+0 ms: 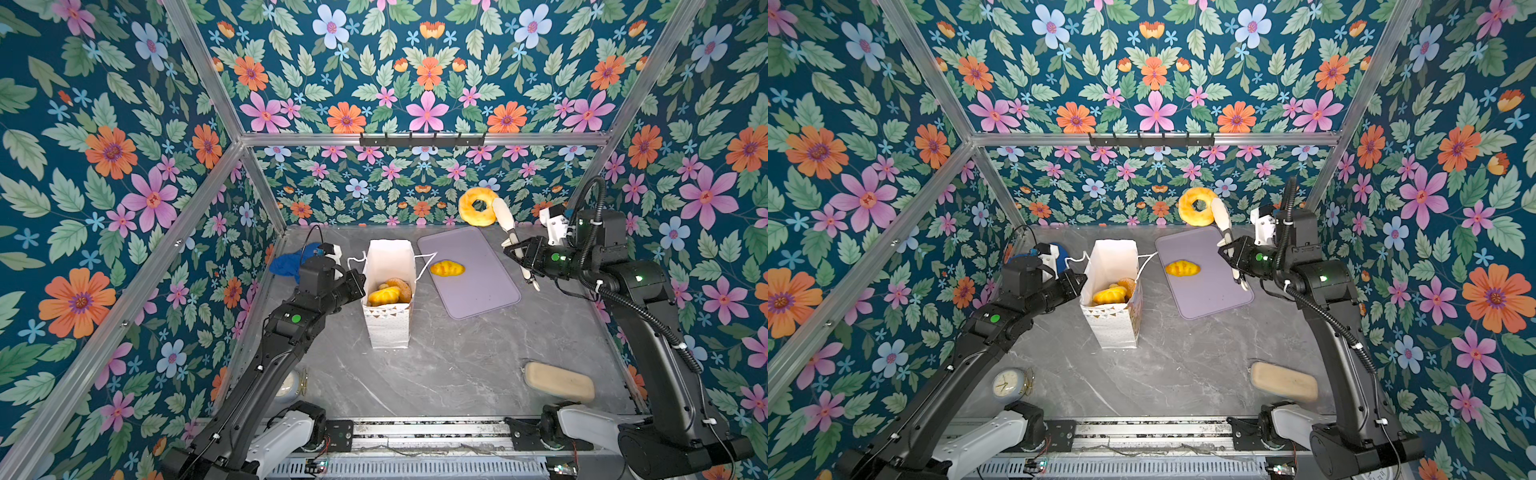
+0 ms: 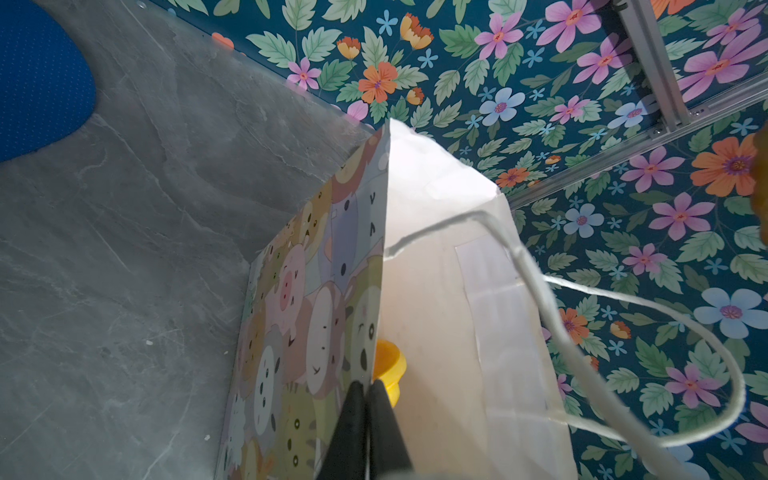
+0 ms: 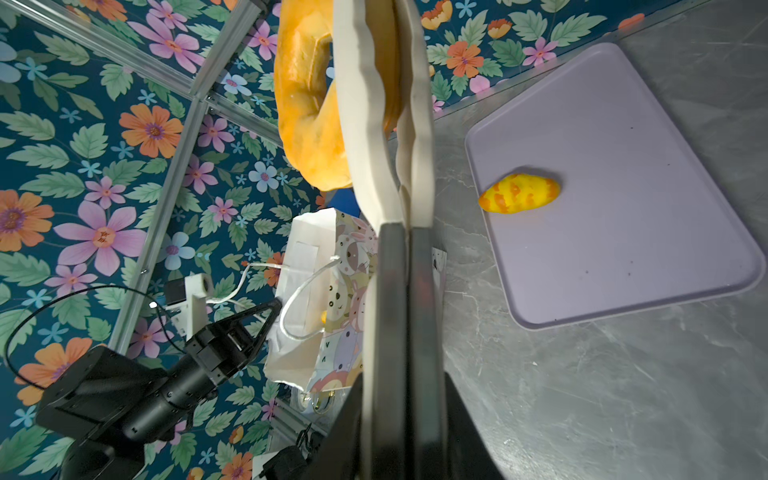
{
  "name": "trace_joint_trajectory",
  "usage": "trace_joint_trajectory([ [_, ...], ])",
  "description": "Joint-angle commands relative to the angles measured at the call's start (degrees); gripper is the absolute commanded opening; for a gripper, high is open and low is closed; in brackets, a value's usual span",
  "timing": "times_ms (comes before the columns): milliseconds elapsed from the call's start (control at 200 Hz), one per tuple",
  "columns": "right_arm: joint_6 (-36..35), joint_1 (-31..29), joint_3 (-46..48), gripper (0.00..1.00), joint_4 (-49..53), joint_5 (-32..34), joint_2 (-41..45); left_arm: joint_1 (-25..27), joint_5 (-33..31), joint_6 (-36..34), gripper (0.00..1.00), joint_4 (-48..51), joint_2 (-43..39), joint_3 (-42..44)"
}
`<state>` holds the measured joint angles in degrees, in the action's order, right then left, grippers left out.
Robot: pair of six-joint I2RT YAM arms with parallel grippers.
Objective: Place the fake bread into the paper bag
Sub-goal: 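Carry the bagel over the paper bag opening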
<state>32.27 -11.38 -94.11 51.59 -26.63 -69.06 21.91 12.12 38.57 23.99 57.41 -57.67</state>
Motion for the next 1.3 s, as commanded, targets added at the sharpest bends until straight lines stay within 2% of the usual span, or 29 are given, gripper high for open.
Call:
trace_joint_trajectory([
  [0, 0.7, -2.2, -1.8, 0.17, -2.0, -1.6, 0.0, 0.0, 0.2, 0.0, 0.08, -1.6, -0.4, -0.5],
  [260, -1.2, -12.9, -7.6, 0.18, 0.6, 4.6, -3.7, 0.0, 0.4, 0.2, 0.08, -1.7, -0.2, -0.3],
  [810, -7.8, -28.9, -21.0, 0.18, 10.9, 21.2, -14.2, 0.0, 0.3, 0.3, 0.08, -1.8, -0.7, 0.3],
  [1030, -10.2, -34.2, -26.4, 0.18, 16.0, 29.6, -18.6, 0.1, 0.4, 0.4, 0.08, -1.9, -0.7, 0.4],
  [1295, -12.1, -38.4, -31.6, 0.17, 20.8, 36.8, -23.1, 0.0, 0.4, 0.5, 0.08, -1.9, -0.9, 0.5],
])
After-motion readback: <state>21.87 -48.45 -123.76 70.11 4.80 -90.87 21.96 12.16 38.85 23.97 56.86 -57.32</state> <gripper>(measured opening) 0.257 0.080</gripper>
